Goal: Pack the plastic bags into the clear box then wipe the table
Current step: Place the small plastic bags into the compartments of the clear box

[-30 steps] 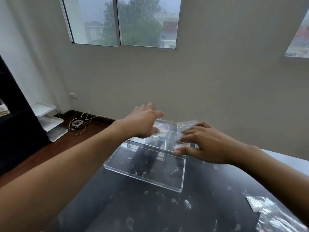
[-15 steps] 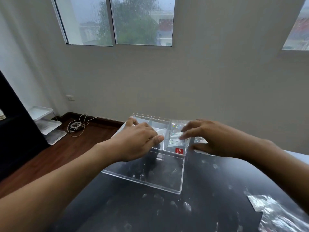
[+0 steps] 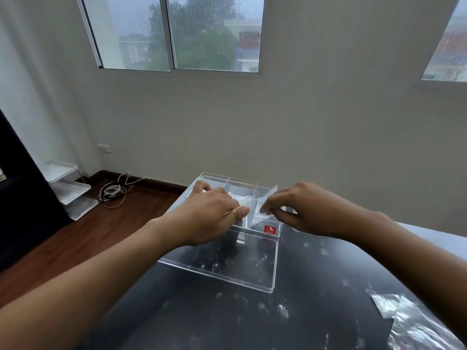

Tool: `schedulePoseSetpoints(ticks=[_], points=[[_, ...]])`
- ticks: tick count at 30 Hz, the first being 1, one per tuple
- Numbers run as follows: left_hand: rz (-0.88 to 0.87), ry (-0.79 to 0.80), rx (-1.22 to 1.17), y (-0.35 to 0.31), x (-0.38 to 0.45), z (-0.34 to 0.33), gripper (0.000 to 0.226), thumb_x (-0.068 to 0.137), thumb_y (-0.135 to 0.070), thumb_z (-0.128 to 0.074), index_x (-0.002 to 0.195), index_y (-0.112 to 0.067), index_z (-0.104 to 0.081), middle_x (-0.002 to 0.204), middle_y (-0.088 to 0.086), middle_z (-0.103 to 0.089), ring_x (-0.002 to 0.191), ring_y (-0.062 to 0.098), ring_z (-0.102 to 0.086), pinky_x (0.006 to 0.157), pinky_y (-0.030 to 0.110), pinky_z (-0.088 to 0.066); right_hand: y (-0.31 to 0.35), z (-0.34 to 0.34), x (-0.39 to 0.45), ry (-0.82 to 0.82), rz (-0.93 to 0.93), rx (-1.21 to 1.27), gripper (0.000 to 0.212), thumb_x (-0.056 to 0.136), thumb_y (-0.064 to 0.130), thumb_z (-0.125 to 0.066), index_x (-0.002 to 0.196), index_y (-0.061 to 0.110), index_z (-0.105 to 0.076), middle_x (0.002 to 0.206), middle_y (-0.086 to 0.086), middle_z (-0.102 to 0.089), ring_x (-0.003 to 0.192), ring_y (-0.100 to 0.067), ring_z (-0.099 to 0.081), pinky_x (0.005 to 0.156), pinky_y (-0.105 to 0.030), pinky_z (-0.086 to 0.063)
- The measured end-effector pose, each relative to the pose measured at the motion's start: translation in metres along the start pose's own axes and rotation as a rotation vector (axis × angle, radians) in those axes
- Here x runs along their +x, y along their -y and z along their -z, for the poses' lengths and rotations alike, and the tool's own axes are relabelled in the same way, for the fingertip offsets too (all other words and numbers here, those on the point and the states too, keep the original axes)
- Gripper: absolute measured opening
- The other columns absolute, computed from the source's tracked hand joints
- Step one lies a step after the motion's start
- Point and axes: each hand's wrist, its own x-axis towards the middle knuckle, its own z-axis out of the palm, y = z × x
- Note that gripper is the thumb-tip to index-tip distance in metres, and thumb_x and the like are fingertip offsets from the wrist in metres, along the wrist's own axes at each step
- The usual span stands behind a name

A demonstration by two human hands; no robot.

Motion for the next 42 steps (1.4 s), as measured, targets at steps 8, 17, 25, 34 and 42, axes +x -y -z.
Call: schedulePoseSetpoints(ticks=[8,17,25,34,42], points=[[-0.001,-0.122,-0.038,-0.003,-0.006,-0.002,0.057,0.102,-0.061,-0.021,0.099,-0.032,-0.069,0.101,-0.016,-0.072,0.105,0.002,-0.058,0.106,0.037,-0.024,-0.003,-0.016,-0.005,0.122,-0.084,0.038,0.05,0.107,0.044,-0.026,0.099,0.021,-0.07,0.09,0.008,-0.071,0.095,-0.007,-0.064,0.125,-0.042,-0.017],[-0.123,-0.507,-0.112,-0.032,-0.001,0.027,0.015,0.097,-0.041,-0.059,0.092,-0.03,-0.068,0.094,-0.018,-0.071,0.089,0.005,-0.063,0.094,0.04,-0.039,-0.011,0.027,-0.078,-0.435,-0.354,0.223,0.032,0.105,0.037,-0.053,0.091,0.023,-0.079,0.087,0.012,-0.077,0.087,-0.002,-0.071,0.086,-0.03,-0.052],[-0.281,-0.321,-0.02,-0.1,0.041,0.024,0.03,0.091,-0.051,-0.055,0.11,-0.031,-0.068,0.109,-0.012,-0.071,0.101,0.011,-0.065,0.097,0.039,-0.036,0.006,0.043,-0.157,-0.147,-0.472,0.138,0.019,0.094,0.049,-0.066,0.093,0.033,-0.077,0.09,0.021,-0.074,0.09,0.001,-0.069,0.081,-0.017,-0.05],[-0.213,-0.164,0.391,-0.148,0.068,-0.014,0.045,0.098,-0.057,-0.04,0.114,-0.021,-0.062,0.108,0.003,-0.073,0.099,0.026,-0.068,0.092,0.041,-0.031,0.035,0.041,-0.202,0.091,-0.529,0.117,0.046,0.081,0.069,-0.07,0.112,0.036,-0.072,0.103,0.019,-0.07,0.097,0.001,-0.065,0.088,-0.032,-0.054],[-0.124,-0.093,0.319,-0.153,0.072,-0.028,0.034,0.098,-0.046,-0.047,0.113,-0.02,-0.065,0.112,0.006,-0.074,0.109,0.029,-0.067,0.1,0.041,-0.033,0.043,0.03,-0.194,0.131,-0.585,0.138,0.035,0.082,0.036,-0.083,0.115,0.031,-0.072,0.106,0.012,-0.066,0.093,-0.007,-0.065,0.087,-0.031,-0.052]])
